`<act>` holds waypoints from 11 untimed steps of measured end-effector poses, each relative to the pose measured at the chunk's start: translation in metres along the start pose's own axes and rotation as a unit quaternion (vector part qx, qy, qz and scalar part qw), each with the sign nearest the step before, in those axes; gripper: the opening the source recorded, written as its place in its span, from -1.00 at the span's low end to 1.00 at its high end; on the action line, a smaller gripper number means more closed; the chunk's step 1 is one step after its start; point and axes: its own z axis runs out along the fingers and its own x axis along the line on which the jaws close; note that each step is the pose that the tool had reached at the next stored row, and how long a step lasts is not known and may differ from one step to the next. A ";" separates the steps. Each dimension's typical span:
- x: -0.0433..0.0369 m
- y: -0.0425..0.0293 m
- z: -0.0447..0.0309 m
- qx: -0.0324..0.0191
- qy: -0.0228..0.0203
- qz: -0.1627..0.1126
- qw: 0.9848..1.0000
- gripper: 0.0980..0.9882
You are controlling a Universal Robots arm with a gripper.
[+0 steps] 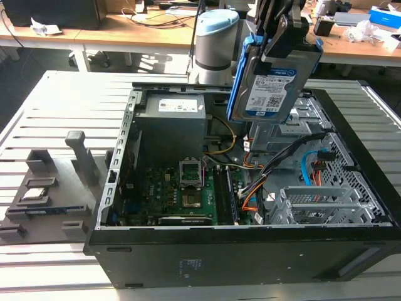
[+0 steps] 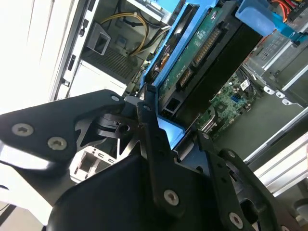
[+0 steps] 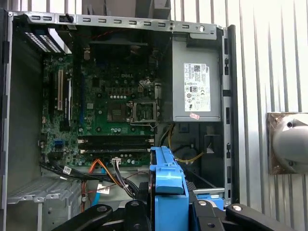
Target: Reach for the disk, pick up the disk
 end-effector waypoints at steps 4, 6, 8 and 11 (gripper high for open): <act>0.0083 -0.0001 -0.0009 0.000 0.000 0.000 1.000 -0.39; 0.0117 -0.0001 -0.0011 0.000 0.000 0.000 1.000 -0.39; 0.0154 -0.0001 -0.0015 0.000 0.000 0.000 1.000 -0.39; 0.0263 -0.0002 -0.0021 0.000 0.000 0.000 1.000 -0.39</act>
